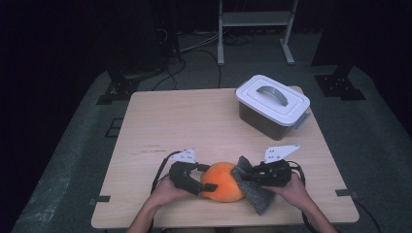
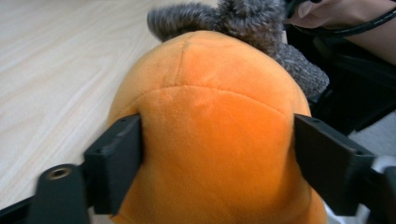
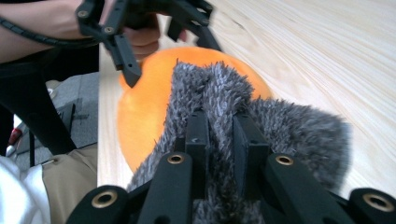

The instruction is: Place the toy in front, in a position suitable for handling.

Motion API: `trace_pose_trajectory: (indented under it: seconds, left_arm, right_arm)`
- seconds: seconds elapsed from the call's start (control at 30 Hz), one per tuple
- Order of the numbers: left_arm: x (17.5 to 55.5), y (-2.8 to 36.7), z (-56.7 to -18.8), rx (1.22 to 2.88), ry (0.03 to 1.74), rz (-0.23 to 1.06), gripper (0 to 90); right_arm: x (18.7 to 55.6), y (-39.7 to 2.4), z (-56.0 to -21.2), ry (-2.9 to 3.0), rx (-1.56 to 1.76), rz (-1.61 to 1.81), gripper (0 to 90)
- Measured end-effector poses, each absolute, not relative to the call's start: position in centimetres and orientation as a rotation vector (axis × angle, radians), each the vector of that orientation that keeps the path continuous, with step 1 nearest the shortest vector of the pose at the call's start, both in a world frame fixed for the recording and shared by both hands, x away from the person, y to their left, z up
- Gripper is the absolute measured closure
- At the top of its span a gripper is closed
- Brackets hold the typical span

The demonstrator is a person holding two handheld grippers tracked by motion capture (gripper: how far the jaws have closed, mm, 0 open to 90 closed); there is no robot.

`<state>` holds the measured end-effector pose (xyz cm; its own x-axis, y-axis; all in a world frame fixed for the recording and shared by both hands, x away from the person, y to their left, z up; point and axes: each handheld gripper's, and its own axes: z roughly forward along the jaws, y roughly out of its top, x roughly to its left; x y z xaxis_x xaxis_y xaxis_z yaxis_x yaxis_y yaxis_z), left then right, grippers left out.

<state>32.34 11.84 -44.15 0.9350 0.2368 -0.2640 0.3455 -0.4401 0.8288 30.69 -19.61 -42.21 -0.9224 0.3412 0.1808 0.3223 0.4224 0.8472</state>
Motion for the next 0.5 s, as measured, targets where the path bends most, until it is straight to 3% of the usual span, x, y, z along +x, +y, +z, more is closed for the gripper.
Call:
trace_pose_trajectory:
  seconds: [0.3,0.5]
  left_arm:
    - [31.4,9.1,-43.9,2.091,0.367,-0.069,19.5]
    - [32.1,9.6,-44.5,2.077,0.400,-0.165,7.0]
  right_arm:
    - [30.0,-16.8,-39.2,2.644,0.451,1.521,77.5]
    - [30.2,-17.9,-40.4,2.648,0.521,1.561,77.4]
